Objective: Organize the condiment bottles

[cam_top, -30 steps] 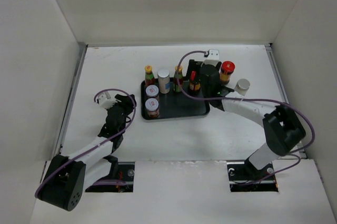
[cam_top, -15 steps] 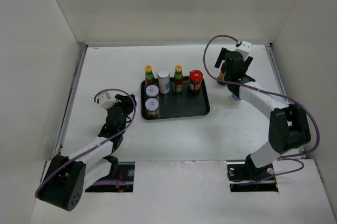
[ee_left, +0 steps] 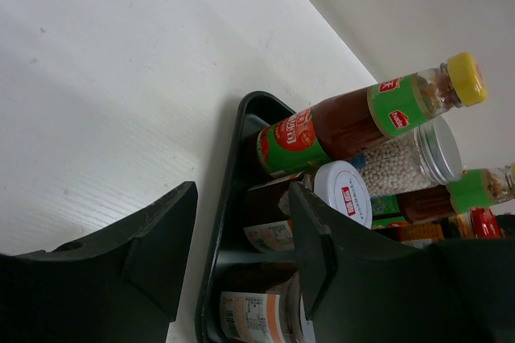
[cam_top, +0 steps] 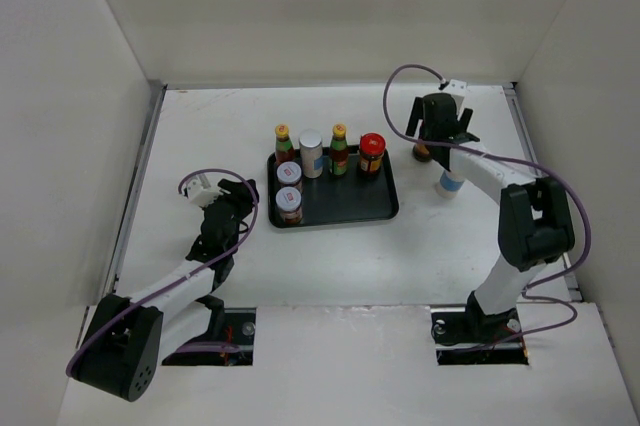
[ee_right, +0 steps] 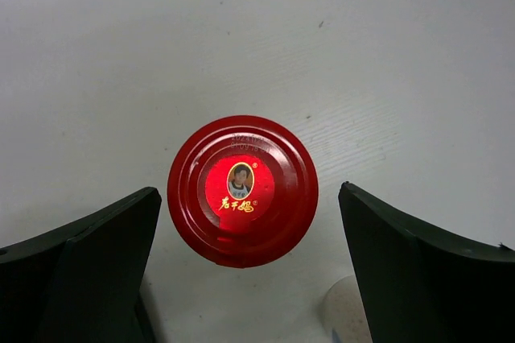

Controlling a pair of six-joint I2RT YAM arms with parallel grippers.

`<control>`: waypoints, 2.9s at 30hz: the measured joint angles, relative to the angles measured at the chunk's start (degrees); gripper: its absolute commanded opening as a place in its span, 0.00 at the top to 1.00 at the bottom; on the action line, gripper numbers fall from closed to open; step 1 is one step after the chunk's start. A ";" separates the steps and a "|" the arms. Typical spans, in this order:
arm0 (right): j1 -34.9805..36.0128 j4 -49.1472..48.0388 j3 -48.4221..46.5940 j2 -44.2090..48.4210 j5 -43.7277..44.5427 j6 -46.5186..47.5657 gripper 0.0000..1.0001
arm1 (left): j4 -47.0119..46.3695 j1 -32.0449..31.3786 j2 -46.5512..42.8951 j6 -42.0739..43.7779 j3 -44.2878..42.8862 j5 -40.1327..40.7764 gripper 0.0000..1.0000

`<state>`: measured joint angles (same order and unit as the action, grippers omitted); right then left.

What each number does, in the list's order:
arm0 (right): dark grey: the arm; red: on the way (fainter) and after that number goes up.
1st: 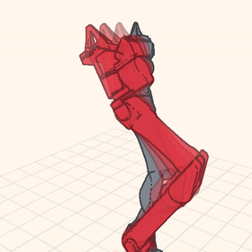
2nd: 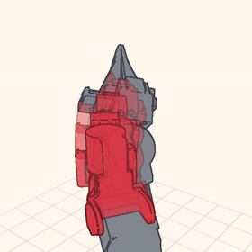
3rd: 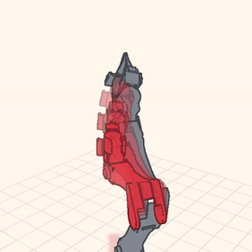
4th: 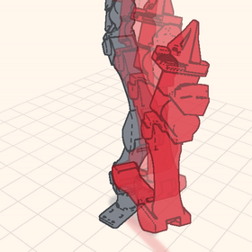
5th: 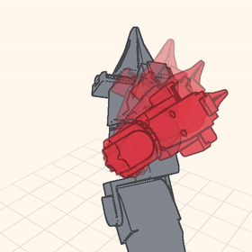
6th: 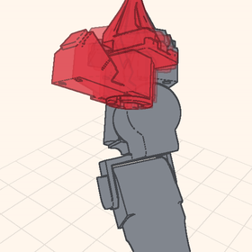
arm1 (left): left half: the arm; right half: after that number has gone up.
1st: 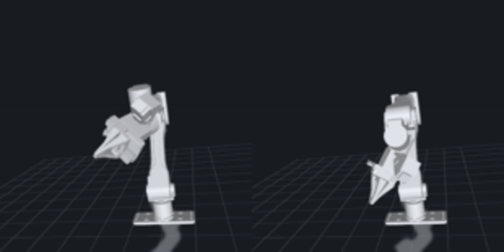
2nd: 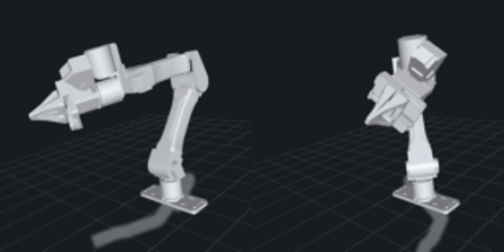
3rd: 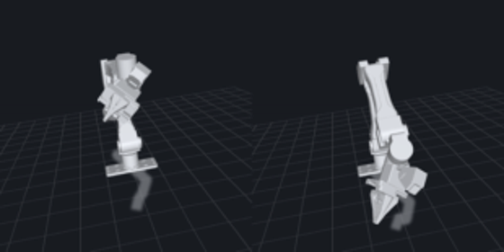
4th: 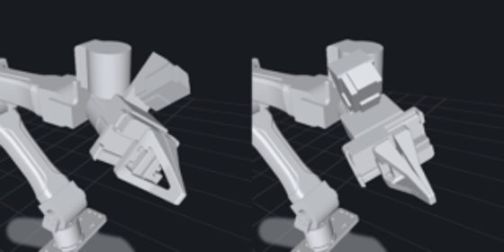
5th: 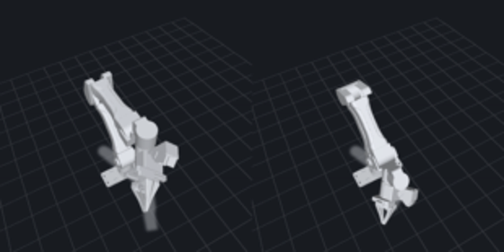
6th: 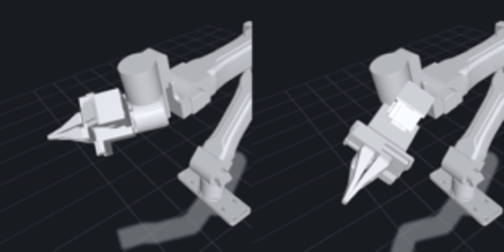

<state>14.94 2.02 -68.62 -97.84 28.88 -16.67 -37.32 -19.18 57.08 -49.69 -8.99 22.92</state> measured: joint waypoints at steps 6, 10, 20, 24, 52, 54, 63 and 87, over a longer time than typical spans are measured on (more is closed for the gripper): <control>-0.33 1.16 -0.94 -1.95 -1.99 0.39 0.13 | 0.00 0.00 0.00 0.00 0.00 0.00 0.52; -0.31 1.36 -1.20 -2.19 -2.47 0.09 0.31 | -0.02 0.02 0.00 -0.02 0.00 -0.02 0.52; -0.33 1.49 -1.40 -2.19 -2.60 -0.04 0.39 | -0.20 0.02 0.24 -0.02 0.00 -0.02 0.52; -0.31 -0.48 1.09 -0.37 -3.02 -0.07 0.41 | -0.20 0.02 0.26 0.00 0.00 0.00 0.52; 28.76 0.33 17.75 20.57 -1.33 0.17 0.41 | -0.20 0.02 -0.33 0.00 0.00 0.02 0.52; 30.71 -1.55 17.40 18.67 -1.64 0.20 0.41 | -0.22 0.02 -0.33 -0.02 0.00 0.00 0.52; 35.06 -8.79 8.17 2.75 -2.40 2.03 0.39 | -0.22 -0.11 -0.33 -0.02 0.00 0.00 0.52; 19.54 -18.25 22.49 35.60 6.84 1.40 0.53 | -0.22 -0.44 -0.31 0.00 0.00 0.07 0.52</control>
<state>34.48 -16.23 -46.13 -62.24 35.73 -15.27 -37.54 -19.62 56.77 -49.69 -8.99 22.98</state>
